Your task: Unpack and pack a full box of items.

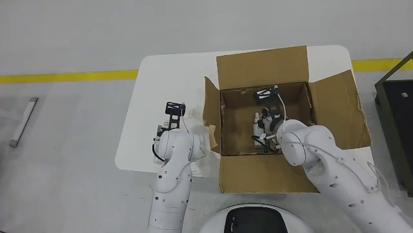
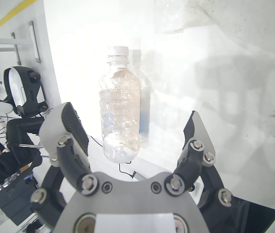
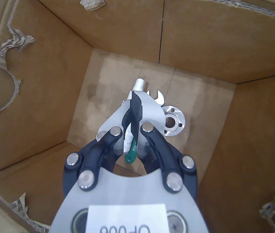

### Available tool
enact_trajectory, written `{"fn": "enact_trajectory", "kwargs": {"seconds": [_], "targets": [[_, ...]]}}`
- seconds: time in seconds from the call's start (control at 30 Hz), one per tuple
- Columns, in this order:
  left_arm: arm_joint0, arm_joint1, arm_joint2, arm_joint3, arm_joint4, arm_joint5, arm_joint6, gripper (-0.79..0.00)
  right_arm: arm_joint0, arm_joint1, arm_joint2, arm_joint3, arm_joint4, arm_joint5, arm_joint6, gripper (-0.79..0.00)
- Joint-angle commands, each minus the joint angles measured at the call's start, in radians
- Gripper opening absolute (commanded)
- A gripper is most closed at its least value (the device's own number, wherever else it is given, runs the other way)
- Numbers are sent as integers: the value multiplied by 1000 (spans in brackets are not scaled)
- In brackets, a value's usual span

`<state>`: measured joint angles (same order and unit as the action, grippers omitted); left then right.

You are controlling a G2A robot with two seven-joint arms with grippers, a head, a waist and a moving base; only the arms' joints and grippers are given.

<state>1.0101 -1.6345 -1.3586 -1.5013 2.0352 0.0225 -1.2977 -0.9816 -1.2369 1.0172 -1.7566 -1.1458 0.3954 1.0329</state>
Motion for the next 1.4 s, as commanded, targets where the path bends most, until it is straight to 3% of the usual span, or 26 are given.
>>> {"fn": "enact_trajectory", "kwargs": {"seconds": [0.0, 0.13, 0.17, 0.27, 0.33, 0.47, 1.03, 1.13, 1.37], "targets": [[0, 0, 0, 0, 0, 0, 0, 0, 41, -10, -36, 37, -27, 34, 58, -785], [0, 0, 0, 0, 0, 0, 0, 0, 123, -35, -96, 119, -48, 92, 159, -782], [0, 0, 0, 0, 0, 0, 0, 0, 143, -40, -112, 140, -57, 94, 178, -723], [0, 0, 0, 0, 0, 0, 0, 0, 184, -57, -140, 191, -57, 119, 213, -690], [0, 0, 0, 0, 0, 0, 0, 0, 200, -66, -148, 218, -54, 138, 226, -582], [0, 0, 0, 0, 0, 0, 0, 0, 210, -77, -156, 251, -60, 142, 249, -483], [0, 0, 0, 0, 0, 0, 0, 0, 204, -112, -161, 319, -49, 116, 224, -456], [0, 0, 0, 0, 0, 0, 0, 0, 207, -120, -163, 340, -36, 111, 215, -403], [0, 0, 0, 0, 0, 0, 0, 0, 214, -135, -168, 382, -28, 98, 200, -413]]}}
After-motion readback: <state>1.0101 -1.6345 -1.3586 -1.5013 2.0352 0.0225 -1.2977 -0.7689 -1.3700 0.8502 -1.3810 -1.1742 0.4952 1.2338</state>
